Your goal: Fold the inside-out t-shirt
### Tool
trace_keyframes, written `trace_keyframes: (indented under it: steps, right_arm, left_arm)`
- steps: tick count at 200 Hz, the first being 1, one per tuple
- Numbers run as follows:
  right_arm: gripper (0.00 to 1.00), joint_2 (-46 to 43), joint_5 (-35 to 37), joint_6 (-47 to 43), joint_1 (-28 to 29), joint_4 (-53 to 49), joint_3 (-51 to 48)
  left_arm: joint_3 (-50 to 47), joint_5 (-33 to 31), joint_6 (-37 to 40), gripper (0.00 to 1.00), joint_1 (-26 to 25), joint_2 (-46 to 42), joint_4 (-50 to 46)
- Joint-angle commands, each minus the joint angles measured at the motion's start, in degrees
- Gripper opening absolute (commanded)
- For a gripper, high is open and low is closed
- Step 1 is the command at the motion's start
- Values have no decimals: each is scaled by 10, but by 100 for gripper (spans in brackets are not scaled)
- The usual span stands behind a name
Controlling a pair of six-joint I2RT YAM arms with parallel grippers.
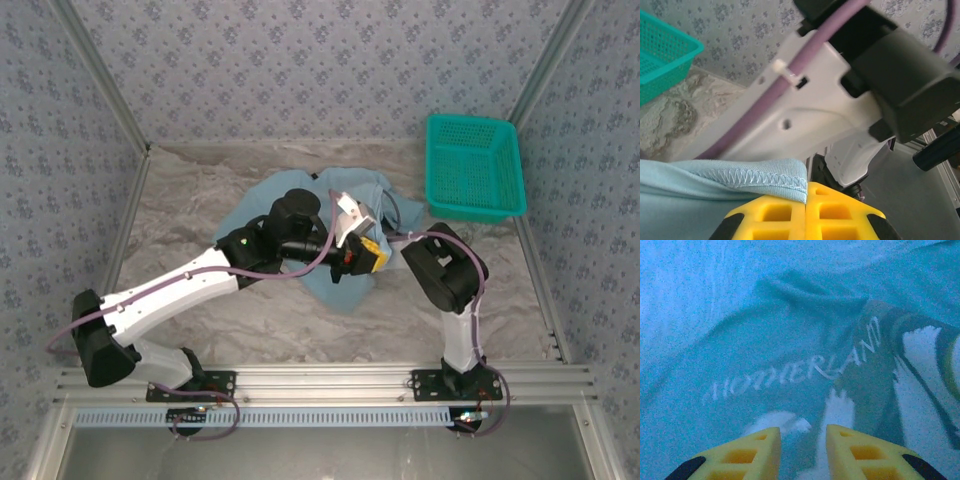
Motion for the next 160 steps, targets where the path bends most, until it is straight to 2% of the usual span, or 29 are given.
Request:
trace_keyframes:
  steps: [1, 73, 160]
  right_arm:
    - [34, 39, -12, 21, -5, -103, 57]
    - [50, 84, 13, 4, -18, -241, 182]
    - [64, 183, -22, 5, -38, -374, 349]
  left_arm:
    - [35, 49, 16, 0, -12, -8, 46]
    - [69, 63, 29, 0, -31, 13, 41]
    - [86, 119, 10, 0, -40, 11, 63]
